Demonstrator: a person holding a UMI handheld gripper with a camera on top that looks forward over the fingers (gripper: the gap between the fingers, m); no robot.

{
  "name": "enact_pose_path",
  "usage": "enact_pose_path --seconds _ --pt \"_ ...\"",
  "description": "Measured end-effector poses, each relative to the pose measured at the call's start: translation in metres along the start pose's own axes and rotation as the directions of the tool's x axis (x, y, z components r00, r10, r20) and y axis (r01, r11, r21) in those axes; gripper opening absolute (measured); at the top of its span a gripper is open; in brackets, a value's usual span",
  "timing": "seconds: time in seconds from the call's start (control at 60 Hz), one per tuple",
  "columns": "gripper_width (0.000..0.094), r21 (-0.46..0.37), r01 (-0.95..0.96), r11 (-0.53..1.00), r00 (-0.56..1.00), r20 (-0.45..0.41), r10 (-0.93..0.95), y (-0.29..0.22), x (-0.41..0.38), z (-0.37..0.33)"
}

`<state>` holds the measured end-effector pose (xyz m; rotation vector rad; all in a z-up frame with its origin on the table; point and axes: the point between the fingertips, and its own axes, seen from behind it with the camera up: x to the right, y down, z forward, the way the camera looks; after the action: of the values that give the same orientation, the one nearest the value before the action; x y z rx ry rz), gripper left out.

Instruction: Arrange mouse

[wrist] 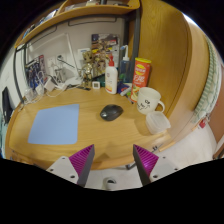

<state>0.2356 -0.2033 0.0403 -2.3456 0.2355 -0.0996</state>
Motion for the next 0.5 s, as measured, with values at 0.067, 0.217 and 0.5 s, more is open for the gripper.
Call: enact_pose_path --seconds 0.067,0.217,0.5 --pt "0.0765 -0.015 -0.001 1.000 1.000 0.002 0.001 -0.005 0.007 0.023" --pt "0.0767 -0.060 -0.015 0.998 0.999 0.039 0.018 -0.019 0.005 0.078" --pt "0.0760 -0.122 0.026 0.992 0.992 0.124 -0.011 -0.072 -0.017 0.155"
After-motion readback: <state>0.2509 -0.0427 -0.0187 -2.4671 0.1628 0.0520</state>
